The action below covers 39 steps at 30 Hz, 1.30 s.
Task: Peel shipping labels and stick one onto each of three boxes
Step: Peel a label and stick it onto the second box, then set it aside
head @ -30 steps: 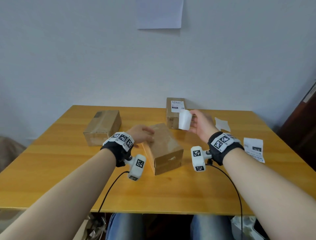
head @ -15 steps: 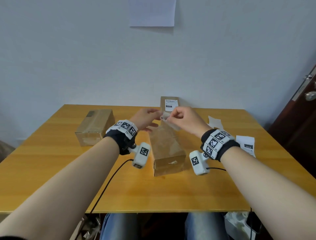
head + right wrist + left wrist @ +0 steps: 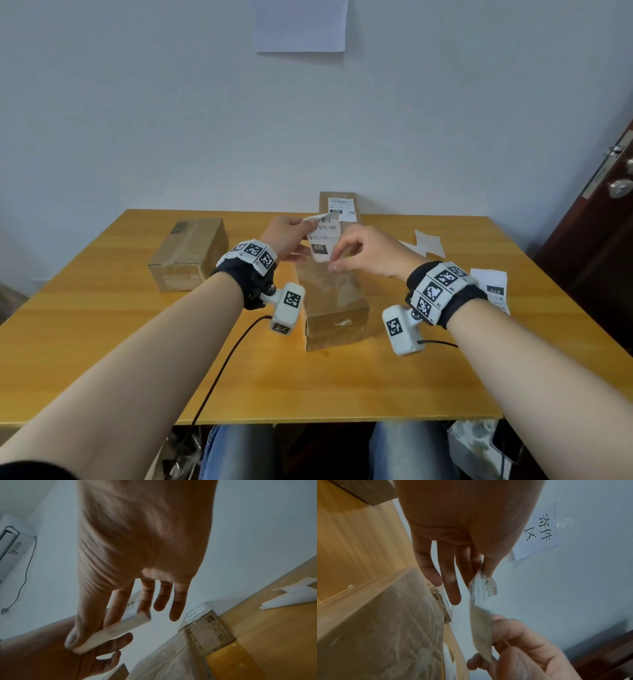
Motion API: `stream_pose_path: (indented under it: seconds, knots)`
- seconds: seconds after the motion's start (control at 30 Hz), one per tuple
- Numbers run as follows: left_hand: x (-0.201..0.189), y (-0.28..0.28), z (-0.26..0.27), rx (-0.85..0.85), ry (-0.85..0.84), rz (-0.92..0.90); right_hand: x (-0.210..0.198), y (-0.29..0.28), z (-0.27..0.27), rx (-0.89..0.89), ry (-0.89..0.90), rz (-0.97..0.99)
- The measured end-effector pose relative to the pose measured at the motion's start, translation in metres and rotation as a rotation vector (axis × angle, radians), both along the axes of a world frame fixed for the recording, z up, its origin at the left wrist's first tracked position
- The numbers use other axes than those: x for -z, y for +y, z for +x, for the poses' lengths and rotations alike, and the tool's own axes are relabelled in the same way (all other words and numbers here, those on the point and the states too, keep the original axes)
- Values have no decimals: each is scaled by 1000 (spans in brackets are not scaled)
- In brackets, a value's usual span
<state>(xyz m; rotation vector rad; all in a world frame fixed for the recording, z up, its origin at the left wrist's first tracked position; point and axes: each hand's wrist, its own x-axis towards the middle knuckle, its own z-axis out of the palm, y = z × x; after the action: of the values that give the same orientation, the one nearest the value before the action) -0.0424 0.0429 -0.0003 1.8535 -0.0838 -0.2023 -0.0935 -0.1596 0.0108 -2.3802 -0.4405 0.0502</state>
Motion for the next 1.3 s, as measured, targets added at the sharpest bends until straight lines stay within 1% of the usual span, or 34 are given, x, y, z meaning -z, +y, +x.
stream_pose_path:
  seconds: [0.07, 0.13, 0.27, 0.37, 0.47, 0.53, 0.63, 0.77, 0.93, 1.07, 1.23, 1.3]
  knots:
    - [0, -2, 1, -34, 3, -23, 0, -2, -2, -17, 30, -12]
    - [0, -3, 1, -44, 9, -59, 2, -2, -2, 5, 51, 21]
    - [0, -4, -1, -31, 20, -95, 6, -4, 1, 179, 72, 86]
    - [-1, -5, -2, -30, 35, -120, 8, -5, 3, 279, 179, 123]
    - [-1, -5, -5, -46, 31, -134, 8, -8, 1, 264, 335, 80]
    - [0, -3, -6, -42, 26, -110, 8, -9, -1, 231, 398, 62]
    - [2, 1, -7, -19, 14, -60, 9, -11, -2, 251, 424, 108]
    - [9, 7, -4, -23, -34, -44, 10, -13, -3, 278, 471, 155]
    - [15, 12, -1, -47, -52, -20, 11, -13, -5, 282, 536, 108]
    - [26, 19, 4, -80, -73, 74, 17, -13, -4, 311, 545, 32]
    - [39, 21, 8, -74, -73, 198, 19, -9, -9, 299, 524, -140]
    - [43, 21, 8, -56, -61, 219, 20, -9, -9, 296, 510, -198]
